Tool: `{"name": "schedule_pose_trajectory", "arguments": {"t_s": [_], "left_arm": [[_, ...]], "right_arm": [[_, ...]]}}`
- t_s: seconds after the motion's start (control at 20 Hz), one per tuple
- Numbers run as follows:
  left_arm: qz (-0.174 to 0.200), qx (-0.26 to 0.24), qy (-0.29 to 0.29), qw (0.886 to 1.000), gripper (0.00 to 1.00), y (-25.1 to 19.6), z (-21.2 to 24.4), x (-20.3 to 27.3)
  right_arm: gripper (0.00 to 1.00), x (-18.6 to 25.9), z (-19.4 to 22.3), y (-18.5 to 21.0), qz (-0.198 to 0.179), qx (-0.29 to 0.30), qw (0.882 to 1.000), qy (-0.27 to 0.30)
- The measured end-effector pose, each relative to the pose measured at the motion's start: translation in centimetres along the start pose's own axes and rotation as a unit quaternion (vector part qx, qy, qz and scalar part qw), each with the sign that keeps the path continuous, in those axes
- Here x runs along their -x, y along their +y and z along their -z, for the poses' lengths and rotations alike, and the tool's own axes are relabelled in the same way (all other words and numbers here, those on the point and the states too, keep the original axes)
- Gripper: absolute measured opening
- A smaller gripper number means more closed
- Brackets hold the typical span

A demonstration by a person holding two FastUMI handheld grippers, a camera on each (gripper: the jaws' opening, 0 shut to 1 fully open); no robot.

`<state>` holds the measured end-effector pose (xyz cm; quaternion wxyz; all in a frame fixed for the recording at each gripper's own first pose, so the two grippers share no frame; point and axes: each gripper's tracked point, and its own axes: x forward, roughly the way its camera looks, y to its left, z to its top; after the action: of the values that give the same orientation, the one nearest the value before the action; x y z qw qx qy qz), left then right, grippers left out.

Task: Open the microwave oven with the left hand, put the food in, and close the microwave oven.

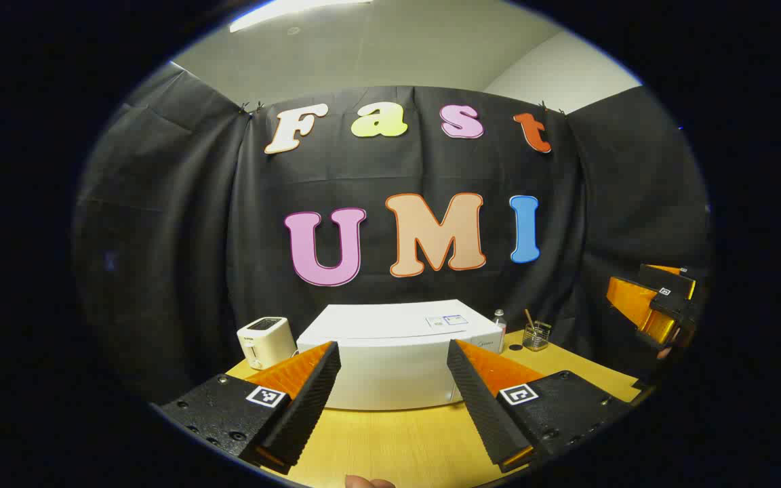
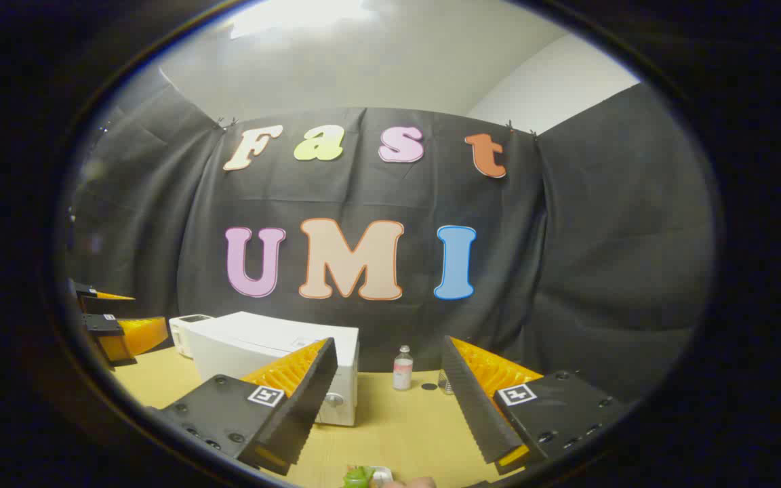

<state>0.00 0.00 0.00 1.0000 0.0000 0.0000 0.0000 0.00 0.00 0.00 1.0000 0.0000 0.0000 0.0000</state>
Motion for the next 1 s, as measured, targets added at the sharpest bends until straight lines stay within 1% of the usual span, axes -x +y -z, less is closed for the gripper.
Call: {"name": "schedule_pose_trajectory", "arguments": {"t_s": [0.15,0.3,1.0], "left_arm": [[0.002,-0.002,-0.002,1.000,0.99,-0.2,-0.1,0.1],[0.006,-0.004,0.006,1.000,0.98,-0.4,0.3,0.0],[0.026,-0.012,0.021,0.999,0.99,-2.1,0.6,0.3]], "right_arm": [[0.96,0.1,0.2,-0.3,-0.001,0.009,1.000,0.001],[0.96,0.2,0.0,-0.5,0.000,0.006,1.000,-0.001],[0.96,1.0,-0.3,-2.7,0.019,0.008,1.000,-0.005]]}}
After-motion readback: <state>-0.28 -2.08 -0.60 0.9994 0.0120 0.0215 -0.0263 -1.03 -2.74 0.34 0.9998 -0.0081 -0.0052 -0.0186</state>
